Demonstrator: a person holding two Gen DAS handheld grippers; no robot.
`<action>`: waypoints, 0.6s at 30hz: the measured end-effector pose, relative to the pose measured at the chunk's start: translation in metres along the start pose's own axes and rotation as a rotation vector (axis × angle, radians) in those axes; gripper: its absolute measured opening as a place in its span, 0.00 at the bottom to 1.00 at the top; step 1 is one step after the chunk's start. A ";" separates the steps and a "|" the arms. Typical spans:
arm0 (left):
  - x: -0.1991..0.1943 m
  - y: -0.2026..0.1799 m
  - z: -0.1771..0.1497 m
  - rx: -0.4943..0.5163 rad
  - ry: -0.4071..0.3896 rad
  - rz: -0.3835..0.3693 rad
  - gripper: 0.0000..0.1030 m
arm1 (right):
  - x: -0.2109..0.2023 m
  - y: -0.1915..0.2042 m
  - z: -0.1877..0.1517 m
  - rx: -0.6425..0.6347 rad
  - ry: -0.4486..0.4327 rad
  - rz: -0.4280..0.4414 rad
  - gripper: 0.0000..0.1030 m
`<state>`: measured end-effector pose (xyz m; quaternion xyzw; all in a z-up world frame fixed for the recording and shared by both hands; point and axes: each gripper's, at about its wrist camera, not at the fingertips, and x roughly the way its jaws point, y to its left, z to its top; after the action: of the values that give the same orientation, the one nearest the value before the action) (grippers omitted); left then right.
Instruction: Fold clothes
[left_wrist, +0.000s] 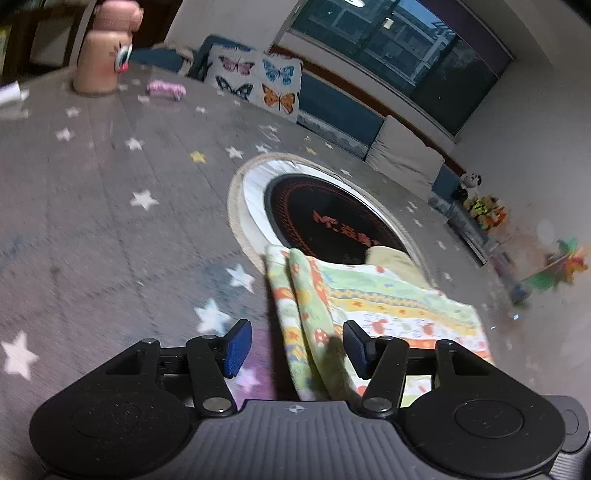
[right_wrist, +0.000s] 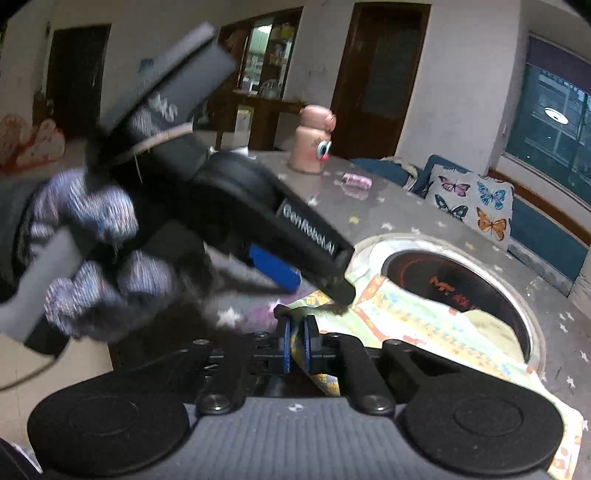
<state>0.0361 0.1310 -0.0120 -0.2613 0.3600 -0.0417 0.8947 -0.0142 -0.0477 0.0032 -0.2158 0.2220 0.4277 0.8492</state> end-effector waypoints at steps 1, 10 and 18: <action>0.001 0.000 0.001 -0.022 0.010 -0.014 0.58 | -0.004 -0.002 0.002 0.010 -0.007 0.002 0.06; 0.018 0.002 -0.004 -0.153 0.072 -0.097 0.19 | -0.028 -0.007 0.000 0.070 -0.028 0.037 0.05; 0.019 0.001 -0.007 -0.136 0.064 -0.087 0.11 | -0.049 -0.030 -0.010 0.161 -0.047 0.021 0.07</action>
<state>0.0454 0.1237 -0.0293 -0.3352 0.3786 -0.0642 0.8603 -0.0178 -0.1005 0.0274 -0.1344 0.2381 0.4222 0.8643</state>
